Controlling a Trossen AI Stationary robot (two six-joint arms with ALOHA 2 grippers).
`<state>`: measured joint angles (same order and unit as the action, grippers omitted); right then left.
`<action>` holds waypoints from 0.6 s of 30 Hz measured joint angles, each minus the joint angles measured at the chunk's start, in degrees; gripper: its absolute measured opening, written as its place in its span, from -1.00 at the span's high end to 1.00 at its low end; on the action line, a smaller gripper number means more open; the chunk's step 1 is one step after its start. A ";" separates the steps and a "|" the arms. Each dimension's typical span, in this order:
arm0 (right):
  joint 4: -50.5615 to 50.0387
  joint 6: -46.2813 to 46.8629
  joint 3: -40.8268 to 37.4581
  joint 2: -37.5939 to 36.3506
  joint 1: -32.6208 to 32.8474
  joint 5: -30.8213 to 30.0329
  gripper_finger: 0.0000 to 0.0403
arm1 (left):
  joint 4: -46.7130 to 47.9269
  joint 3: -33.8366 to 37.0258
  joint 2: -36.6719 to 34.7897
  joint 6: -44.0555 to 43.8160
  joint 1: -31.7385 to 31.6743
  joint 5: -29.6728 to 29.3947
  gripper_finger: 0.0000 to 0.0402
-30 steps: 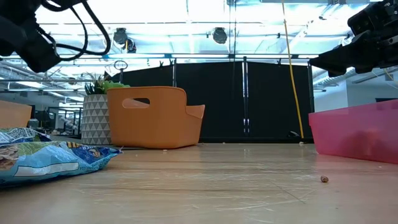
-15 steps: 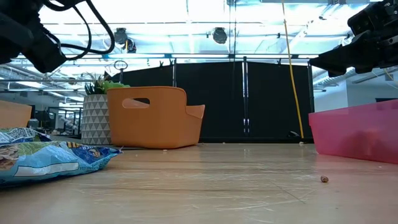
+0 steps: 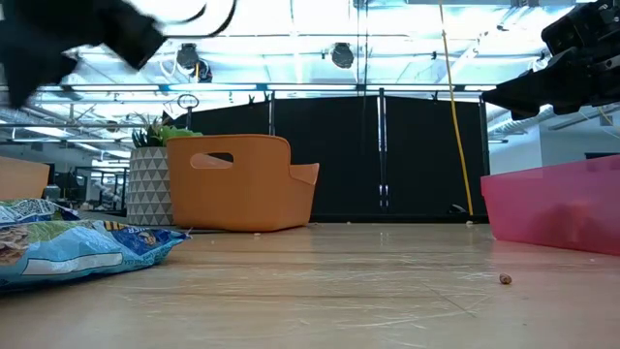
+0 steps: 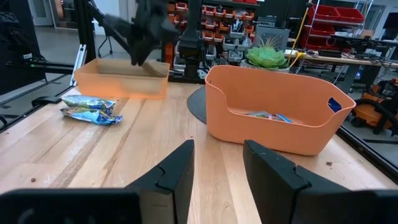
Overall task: Pick and place Granola Bars by type
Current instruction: Put the blue granola bar into the light orange bin
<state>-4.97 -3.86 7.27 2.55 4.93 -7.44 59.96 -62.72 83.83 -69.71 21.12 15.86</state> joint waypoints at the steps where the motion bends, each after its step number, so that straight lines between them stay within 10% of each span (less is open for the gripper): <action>1: 0.00 0.00 0.00 0.00 0.00 0.00 0.35 | -0.46 -1.32 0.00 2.06 -0.35 -1.98 0.63; 7: 0.00 0.00 -0.02 0.00 0.00 0.00 0.35 | -12.12 -4.33 1.87 11.57 -2.14 -9.32 0.63; 18: 0.00 0.00 -0.02 0.00 0.00 0.00 0.35 | -24.48 -4.24 13.61 23.29 -1.54 -1.10 0.63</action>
<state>-4.97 -3.86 7.25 2.55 4.93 -7.44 35.48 -66.96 97.45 -46.43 19.57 14.76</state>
